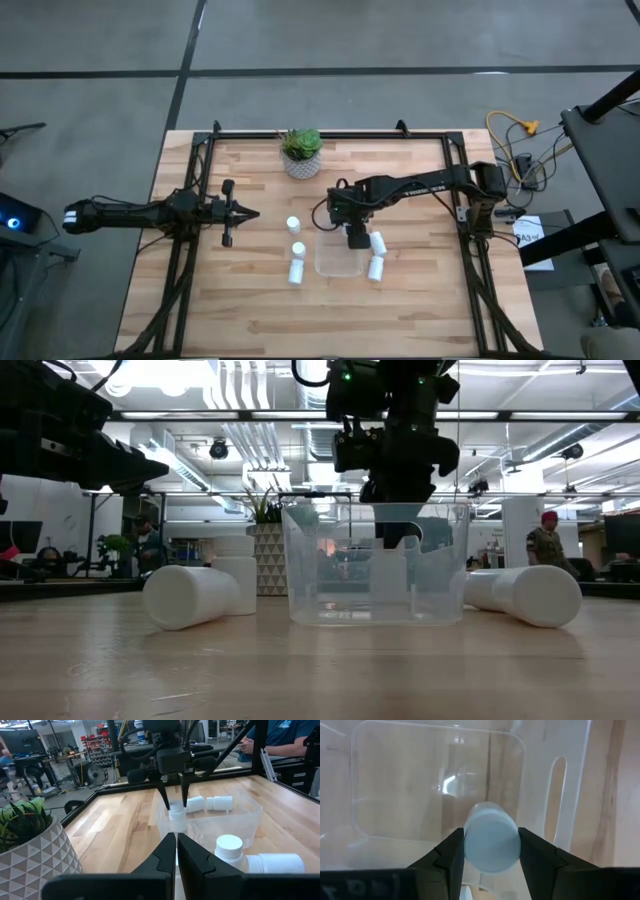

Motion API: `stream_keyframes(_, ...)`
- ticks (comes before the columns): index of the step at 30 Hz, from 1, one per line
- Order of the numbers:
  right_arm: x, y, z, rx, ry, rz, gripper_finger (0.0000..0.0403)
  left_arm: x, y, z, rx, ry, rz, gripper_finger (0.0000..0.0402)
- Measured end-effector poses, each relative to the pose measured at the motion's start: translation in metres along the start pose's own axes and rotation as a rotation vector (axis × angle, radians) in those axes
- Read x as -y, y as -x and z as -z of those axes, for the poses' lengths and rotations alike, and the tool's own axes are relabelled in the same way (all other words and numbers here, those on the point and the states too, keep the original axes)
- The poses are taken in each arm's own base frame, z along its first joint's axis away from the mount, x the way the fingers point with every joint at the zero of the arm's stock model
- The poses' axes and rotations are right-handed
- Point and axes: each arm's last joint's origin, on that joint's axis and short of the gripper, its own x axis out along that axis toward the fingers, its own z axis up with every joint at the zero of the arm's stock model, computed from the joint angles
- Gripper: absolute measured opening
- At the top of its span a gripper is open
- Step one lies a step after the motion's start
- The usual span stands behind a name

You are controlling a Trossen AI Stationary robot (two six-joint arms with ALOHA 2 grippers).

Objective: Pick and place pill bottles into a basket
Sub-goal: Put the white medicine bottle into the transparent bin

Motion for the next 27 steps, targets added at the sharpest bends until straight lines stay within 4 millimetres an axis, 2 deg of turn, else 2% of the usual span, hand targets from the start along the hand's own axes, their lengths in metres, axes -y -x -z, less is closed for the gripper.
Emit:
stream_keyframes(12, 0.000, -0.001, 0.000, -0.011, 0.000, 0.000, 0.0224, 0.000, 0.000, 0.000, -0.001, 0.000, 0.000, 0.0000)
stream_keyframes(20, 0.000, 0.003, 0.001, -0.021, -0.008, -0.001, 0.0223, 0.000, 0.000, 0.000, -0.003, 0.001, 0.001, 0.0000)
stream_keyframes(27, -0.001, 0.029, -0.007, 0.029, -0.020, 0.001, 0.0223, 0.000, 0.000, 0.000, -0.001, 0.001, 0.000, 0.0000)
